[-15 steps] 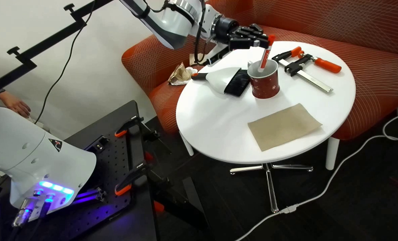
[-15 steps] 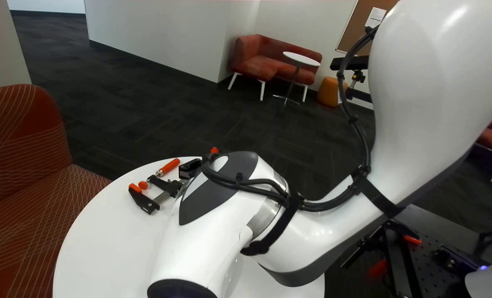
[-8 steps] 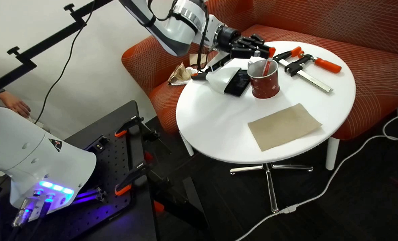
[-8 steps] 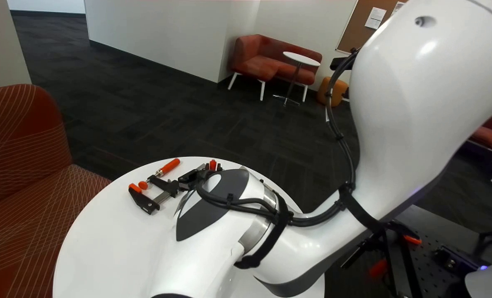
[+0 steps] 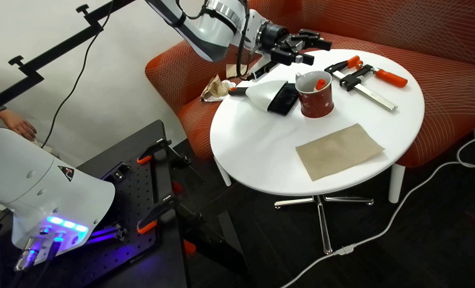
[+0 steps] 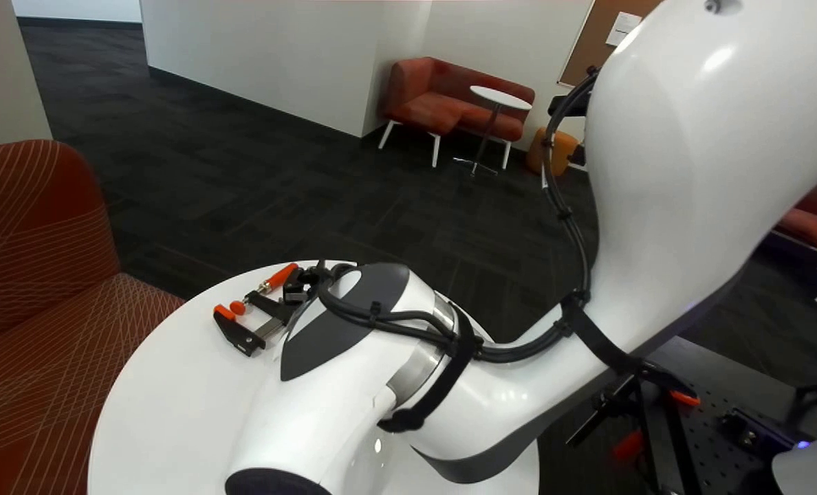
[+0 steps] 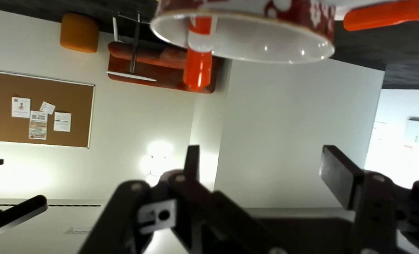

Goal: Put the marker in the mug

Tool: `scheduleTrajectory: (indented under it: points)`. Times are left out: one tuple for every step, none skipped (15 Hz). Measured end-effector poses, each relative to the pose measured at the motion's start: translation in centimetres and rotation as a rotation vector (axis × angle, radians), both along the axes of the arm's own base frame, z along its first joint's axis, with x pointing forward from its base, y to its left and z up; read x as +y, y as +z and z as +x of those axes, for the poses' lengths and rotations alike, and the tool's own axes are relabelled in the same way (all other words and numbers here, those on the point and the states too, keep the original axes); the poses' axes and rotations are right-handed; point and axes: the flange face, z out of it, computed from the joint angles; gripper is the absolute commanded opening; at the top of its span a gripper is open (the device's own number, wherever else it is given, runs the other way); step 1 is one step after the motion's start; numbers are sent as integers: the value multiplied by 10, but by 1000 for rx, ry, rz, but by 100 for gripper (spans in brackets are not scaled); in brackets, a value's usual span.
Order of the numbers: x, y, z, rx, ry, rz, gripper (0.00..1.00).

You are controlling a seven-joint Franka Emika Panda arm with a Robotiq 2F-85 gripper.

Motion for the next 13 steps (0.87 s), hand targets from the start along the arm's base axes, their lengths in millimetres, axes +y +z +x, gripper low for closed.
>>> scheduleTrajectory:
  points:
    - [0, 7, 3, -12, -4, 0, 100]
    - [0, 16, 5, -24, -9, 2, 100]
    - [0, 24, 8, -36, -15, 5, 100]
    - [0, 34, 10, -48, -21, 9, 100]
    - [-1, 42, 13, -59, -27, 14, 100]
    - [-3, 51, 14, -69, -33, 19, 100]
    - [-4, 59, 16, -78, -36, 22, 100]
    - [-6, 67, 17, -85, -39, 25, 100]
    - [-7, 73, 17, -92, -41, 27, 100]
    - [-9, 80, 17, -98, -43, 29, 100]
    - [-10, 85, 17, -102, -45, 31, 100]
    - [-10, 88, 18, -105, -45, 31, 100]
    - [-10, 87, 17, -103, -45, 31, 100]
